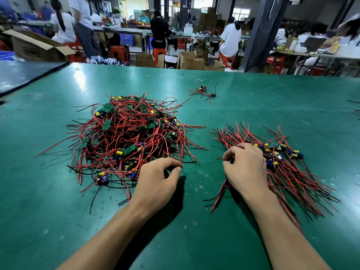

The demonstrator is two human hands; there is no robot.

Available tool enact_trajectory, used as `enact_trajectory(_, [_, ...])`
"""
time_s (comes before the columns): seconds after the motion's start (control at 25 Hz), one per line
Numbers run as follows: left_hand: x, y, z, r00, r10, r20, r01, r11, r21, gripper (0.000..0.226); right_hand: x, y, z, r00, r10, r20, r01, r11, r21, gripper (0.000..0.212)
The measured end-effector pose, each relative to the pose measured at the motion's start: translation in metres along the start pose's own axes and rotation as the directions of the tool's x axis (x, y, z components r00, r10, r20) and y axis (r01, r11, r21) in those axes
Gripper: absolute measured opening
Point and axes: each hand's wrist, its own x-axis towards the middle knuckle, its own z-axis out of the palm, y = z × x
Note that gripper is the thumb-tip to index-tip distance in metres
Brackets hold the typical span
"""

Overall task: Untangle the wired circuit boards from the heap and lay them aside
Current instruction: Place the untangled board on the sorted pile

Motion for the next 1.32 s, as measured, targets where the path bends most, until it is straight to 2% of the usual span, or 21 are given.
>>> enact_trajectory(0.08, [-0.001,0.0,0.0,0.998,0.06,0.003,-0.06,0.998,0.036,0.011,-0.001,-0.002,0.002,1.0,-0.008,0.02,0.01,0.998,-0.065,0.006])
enact_trajectory(0.16, [-0.004,0.002,0.001,0.986,0.166,0.024,-0.168,0.982,0.087,0.012,-0.003,-0.008,0.004,0.992,-0.129,0.003,0.129,0.99,-0.05,0.015])
enact_trajectory(0.24, [-0.007,0.006,0.002,0.971,0.238,0.016,-0.238,0.963,0.125,0.007,-0.007,-0.019,0.005,0.944,-0.33,-0.007,0.325,0.927,0.188,0.018])
enact_trajectory(0.32, [-0.008,0.009,0.001,0.973,0.213,-0.093,-0.2,0.971,0.127,0.01,-0.016,-0.03,0.007,0.884,-0.448,0.132,0.384,0.859,0.338,0.027])
enact_trajectory(0.4, [-0.004,0.007,-0.004,0.964,0.11,-0.241,-0.087,0.991,0.107,0.021,-0.021,-0.033,0.01,0.87,-0.418,0.261,0.358,0.9,0.248,0.037])
enact_trajectory(0.52, [0.002,0.001,-0.015,0.947,-0.023,-0.32,0.057,0.994,0.095,0.023,-0.013,-0.025,0.007,0.943,-0.247,0.224,0.229,0.968,0.103,0.034])
enact_trajectory(0.6, [0.003,-0.001,-0.019,0.962,-0.061,-0.268,0.107,0.981,0.16,0.017,-0.008,-0.019,0.0,0.957,-0.156,0.244,0.132,0.985,0.113,0.033])
enact_trajectory(0.68, [0.003,-0.002,-0.019,0.986,-0.046,-0.157,0.09,0.956,0.281,0.012,-0.004,-0.017,-0.006,0.937,-0.113,0.332,0.055,0.982,0.181,0.043])
enact_trajectory(0.8, [0.0,0.0,-0.017,0.998,-0.069,0.002,0.061,0.9,0.432,0.015,-0.002,-0.016,-0.016,0.88,-0.035,0.473,-0.177,0.901,0.396,0.072])
enact_trajectory(0.88, [0.0,0.001,-0.015,0.997,-0.066,0.041,0.037,0.872,0.488,0.019,-0.002,-0.016,-0.017,0.872,0.003,0.49,-0.233,0.882,0.41,0.073])
enact_trajectory(0.92, [0.0,0.001,-0.015,0.997,-0.057,0.053,0.022,0.861,0.508,0.019,-0.003,-0.016,-0.014,0.892,0.011,0.452,-0.199,0.908,0.37,0.068])
enact_trajectory(1.0, [0.001,0.0,-0.014,0.996,-0.04,0.076,-0.006,0.849,0.528,0.018,-0.006,-0.019,-0.002,0.955,-0.038,0.295,-0.033,0.972,0.233,0.053])
enact_trajectory(1.04, [0.002,-0.002,-0.013,0.996,-0.031,0.081,-0.015,0.858,0.513,0.018,-0.01,-0.024,0.004,0.968,-0.101,0.23,0.054,0.977,0.205,0.045])
enact_trajectory(1.12, [0.003,-0.006,-0.013,0.997,0.01,0.076,-0.041,0.906,0.422,0.018,-0.019,-0.033,0.014,0.954,-0.217,0.207,0.165,0.956,0.241,0.033])
enact_trajectory(1.2, [0.003,-0.008,-0.011,0.988,0.104,0.112,-0.133,0.947,0.293,0.017,-0.024,-0.035,0.021,0.944,-0.254,0.21,0.212,0.956,0.202,0.027])
enact_trajectory(1.32, [0.004,-0.009,-0.009,0.949,0.247,0.196,-0.278,0.948,0.153,0.021,-0.021,-0.027,0.02,0.972,-0.174,0.158,0.164,0.983,0.077,0.023])
